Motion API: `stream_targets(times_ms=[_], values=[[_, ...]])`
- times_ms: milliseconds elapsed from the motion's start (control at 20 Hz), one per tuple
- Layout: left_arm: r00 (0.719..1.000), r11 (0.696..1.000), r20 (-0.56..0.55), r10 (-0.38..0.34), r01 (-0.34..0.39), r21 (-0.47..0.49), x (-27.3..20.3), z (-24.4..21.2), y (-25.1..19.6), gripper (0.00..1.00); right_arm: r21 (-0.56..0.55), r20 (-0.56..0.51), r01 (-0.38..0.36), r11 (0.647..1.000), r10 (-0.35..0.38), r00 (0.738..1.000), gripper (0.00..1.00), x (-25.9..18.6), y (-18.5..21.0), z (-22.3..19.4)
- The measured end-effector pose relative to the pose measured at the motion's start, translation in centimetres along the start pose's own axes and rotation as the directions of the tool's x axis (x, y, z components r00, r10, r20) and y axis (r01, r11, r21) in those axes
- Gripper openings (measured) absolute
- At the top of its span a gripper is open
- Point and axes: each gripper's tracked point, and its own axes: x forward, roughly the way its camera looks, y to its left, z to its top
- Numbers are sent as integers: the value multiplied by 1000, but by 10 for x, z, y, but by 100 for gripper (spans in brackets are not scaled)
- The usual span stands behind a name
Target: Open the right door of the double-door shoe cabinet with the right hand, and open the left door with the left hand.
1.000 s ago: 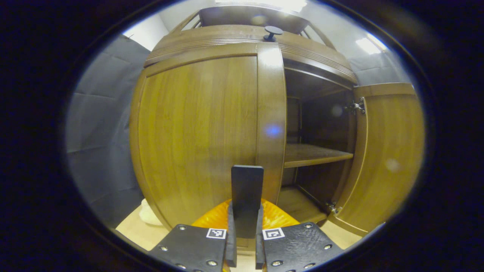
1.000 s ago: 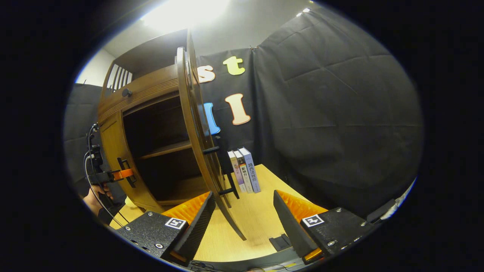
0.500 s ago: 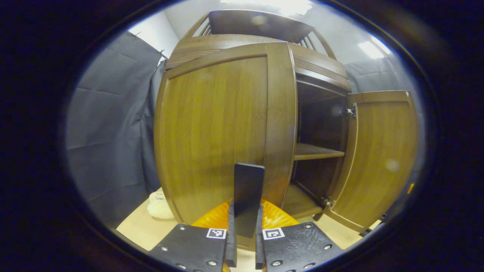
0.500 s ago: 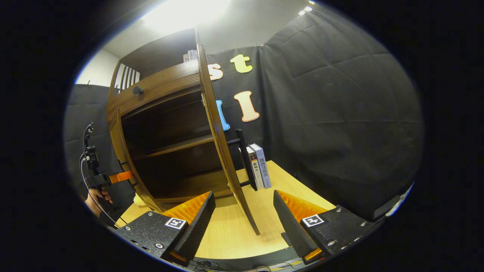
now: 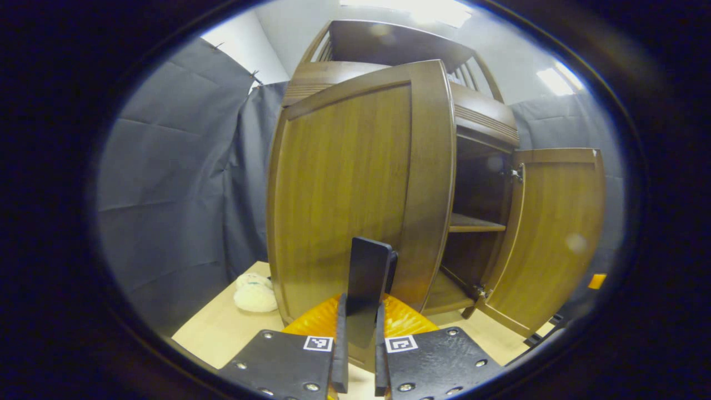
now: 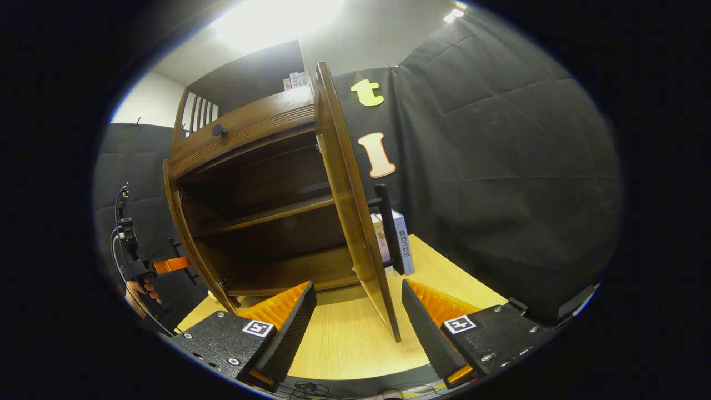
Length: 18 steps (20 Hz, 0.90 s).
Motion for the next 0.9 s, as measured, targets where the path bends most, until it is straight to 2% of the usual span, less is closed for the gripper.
stream_targets(times_ms=[100, 150, 350, 450, 500, 550, 600, 700, 900], values=[[1000, 1000, 1, 19, -19, 0, -8, 1, 9, 19, -7, 0, -15, 1000, 15, 1000, 95, 0, 3, -1], [1000, 1000, 3, 28, -28, -4, -13, 0, 14, 24, -10, 3, -24, 1000, 24, 1000, 95, 0, 4, 0], [998, 998, 10, 64, -63, -31, -32, -1, 38, 24, -28, -3, -58, 998, 58, 998, 95, -1, 9, -3], [995, 995, 16, 96, -96, -35, -41, -1, 53, 24, -39, -13, -76, 996, 75, 997, 95, -2, 11, -4], [993, 993, 19, 116, -115, -38, -46, 0, 61, 24, -42, -14, -86, 995, 85, 996, 100, -3, 12, -4], [990, 990, 21, 138, -137, -40, -51, 0, 71, 23, -45, -14, -92, 995, 92, 996, 100, -3, 13, -4], [987, 986, 29, 161, -160, -42, -57, 2, 83, 23, -48, -15, -99, 994, 98, 995, 95, -3, 14, -4], [979, 979, 43, 199, -197, -43, -69, 7, 97, 23, -51, -20, -113, 992, 113, 993, 95, -4, 16, -5], [964, 966, 62, 259, -257, -38, -89, 17, 132, 16, -66, -21, -150, 986, 149, 989, 95, -7, 20, -2]])
